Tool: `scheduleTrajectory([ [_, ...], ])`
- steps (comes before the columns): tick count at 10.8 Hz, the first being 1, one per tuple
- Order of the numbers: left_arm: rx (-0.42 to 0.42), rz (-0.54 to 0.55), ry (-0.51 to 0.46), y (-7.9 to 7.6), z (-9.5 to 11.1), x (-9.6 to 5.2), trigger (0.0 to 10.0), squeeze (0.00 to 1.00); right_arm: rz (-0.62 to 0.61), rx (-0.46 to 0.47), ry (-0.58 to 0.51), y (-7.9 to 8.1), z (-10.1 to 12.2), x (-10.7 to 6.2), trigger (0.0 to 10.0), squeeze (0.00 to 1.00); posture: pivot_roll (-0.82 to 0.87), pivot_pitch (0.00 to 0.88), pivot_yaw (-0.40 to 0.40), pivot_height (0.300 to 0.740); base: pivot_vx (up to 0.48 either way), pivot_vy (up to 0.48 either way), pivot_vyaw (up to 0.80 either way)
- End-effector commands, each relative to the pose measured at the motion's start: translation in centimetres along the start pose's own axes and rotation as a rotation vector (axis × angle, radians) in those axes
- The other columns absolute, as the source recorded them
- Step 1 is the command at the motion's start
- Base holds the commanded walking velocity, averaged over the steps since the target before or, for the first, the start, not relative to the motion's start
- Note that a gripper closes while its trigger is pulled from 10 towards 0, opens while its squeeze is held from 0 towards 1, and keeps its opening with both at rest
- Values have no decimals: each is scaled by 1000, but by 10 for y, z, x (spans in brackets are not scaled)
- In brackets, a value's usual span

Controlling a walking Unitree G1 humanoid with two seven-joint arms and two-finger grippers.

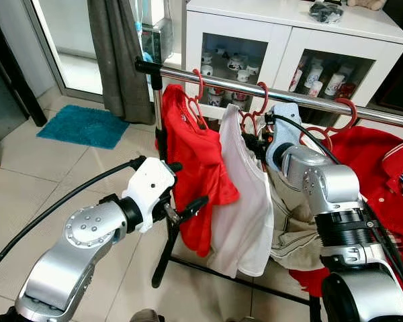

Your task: Hang hanger

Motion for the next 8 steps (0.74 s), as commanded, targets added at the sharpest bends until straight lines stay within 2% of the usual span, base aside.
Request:
scheduleTrajectory([
  [1, 0, 3, -10, 2, 2, 0, 10000, 1000, 0, -18, -25, 0, 10, 0, 0, 0, 76, 36, -35, 740, 0, 0, 0],
  [8, -8, 0, -8, 1, 1, 0, 10000, 1000, 24, -37, -24, 4, 8, 2, 0, 0, 81, 38, -43, 740, 0, 0, 0],
])
Point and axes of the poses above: a point about 5 cm out from each wrist's last joint towards the gripper, its own x axis pointing out of the wrist towards the gripper, its own z axis along the axis of the wrist's last joint, y = z × x, the point moved 6 cm from there along x, pointing out of the wrist towards the gripper, and after that the axes turned 3 degrees about x, right-handed, at the moved point
